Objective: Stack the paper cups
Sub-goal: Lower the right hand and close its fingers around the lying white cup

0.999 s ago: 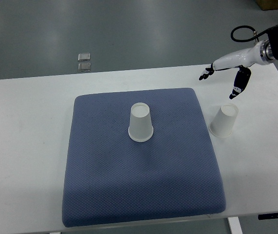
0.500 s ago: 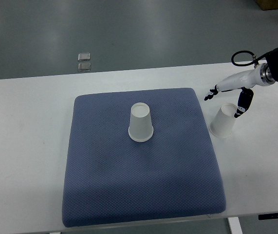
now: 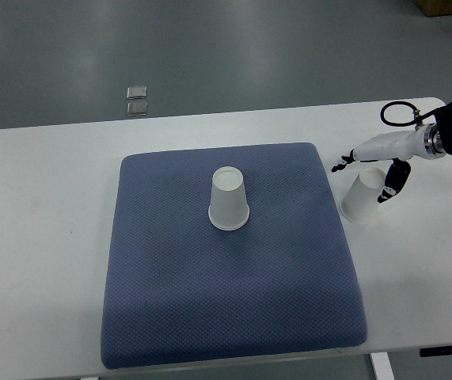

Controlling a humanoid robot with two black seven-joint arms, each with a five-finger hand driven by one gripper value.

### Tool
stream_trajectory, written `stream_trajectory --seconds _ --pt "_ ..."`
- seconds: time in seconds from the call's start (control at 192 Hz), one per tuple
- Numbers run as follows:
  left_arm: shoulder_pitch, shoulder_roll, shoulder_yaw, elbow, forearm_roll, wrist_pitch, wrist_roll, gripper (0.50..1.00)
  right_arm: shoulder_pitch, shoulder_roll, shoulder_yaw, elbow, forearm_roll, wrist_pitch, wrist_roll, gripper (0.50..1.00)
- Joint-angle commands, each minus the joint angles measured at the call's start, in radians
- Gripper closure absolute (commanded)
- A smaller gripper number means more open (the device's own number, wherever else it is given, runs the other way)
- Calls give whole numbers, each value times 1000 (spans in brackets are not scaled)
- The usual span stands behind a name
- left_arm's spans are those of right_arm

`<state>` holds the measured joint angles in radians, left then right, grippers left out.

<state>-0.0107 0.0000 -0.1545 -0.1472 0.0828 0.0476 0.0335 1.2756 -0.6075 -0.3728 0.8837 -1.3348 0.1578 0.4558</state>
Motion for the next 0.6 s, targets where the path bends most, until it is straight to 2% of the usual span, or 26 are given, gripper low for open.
stream_trajectory --seconds 0.0,0.442,0.546,0.593 --pt "0 0 1 0 0 0 0 500 -22 5 0 -12 0 -41 1 593" --pt "0 0 1 0 0 0 0 500 -71 14 0 -28 -1 -98 1 599" --pt "0 0 0 0 0 0 0 500 -73 15 0 -29 -1 -101 1 611" --pt "0 0 0 0 0 0 0 500 -73 15 0 -29 -1 -103 1 632"
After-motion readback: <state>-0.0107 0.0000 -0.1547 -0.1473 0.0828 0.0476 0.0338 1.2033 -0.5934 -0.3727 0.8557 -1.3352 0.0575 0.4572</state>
